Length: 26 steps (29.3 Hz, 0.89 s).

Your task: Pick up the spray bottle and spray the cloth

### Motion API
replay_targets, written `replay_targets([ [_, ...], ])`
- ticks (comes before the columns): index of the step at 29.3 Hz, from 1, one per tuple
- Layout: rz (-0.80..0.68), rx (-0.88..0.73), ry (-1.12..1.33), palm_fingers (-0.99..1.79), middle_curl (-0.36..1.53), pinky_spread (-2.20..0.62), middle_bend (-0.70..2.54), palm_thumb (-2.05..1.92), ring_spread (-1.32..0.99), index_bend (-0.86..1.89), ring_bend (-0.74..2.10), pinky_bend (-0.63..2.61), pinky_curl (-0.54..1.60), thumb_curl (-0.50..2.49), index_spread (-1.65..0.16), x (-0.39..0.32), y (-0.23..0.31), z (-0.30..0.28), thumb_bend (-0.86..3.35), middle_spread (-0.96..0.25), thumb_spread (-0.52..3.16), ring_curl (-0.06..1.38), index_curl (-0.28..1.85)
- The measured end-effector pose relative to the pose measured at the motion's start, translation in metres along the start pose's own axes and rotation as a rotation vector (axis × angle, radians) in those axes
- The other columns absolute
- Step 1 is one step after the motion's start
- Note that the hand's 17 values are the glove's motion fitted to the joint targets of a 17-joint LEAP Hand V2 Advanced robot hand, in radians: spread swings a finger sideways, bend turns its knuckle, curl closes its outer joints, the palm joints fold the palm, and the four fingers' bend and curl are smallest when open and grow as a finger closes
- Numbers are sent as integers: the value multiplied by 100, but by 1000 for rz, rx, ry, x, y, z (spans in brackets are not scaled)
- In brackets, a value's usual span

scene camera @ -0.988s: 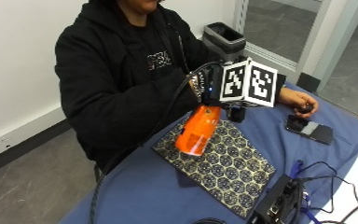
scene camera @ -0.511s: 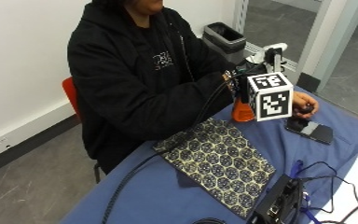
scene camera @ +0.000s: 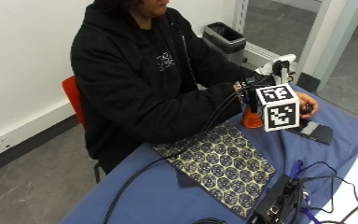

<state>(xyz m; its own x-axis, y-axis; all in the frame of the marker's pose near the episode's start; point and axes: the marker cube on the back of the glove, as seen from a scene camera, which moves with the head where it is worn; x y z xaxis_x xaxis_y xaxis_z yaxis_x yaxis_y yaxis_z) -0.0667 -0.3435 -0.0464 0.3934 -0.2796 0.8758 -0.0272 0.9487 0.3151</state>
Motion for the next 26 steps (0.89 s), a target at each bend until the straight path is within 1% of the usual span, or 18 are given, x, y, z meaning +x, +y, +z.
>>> replay_targets([
  [7,-41,14,62,126,63,-25,68,105,-19,15,73,46,44,83,-25,-3,4,8,-1,-17,98,51,56],
  [12,-42,26,67,127,64,-27,68,105,-19,15,75,48,44,82,-25,-1,6,8,-1,-17,100,52,55],
  [19,47,-1,16,123,62,-26,67,99,-19,18,71,45,43,80,-26,2,12,-2,-3,-15,103,50,55],
  [22,67,2,47,101,61,-15,69,94,-15,23,56,30,40,76,-25,1,25,-12,-5,-12,104,46,56],
  [26,67,19,129,80,56,-3,56,86,-11,19,47,25,40,70,-25,-4,53,-31,-6,-7,105,45,56],
])
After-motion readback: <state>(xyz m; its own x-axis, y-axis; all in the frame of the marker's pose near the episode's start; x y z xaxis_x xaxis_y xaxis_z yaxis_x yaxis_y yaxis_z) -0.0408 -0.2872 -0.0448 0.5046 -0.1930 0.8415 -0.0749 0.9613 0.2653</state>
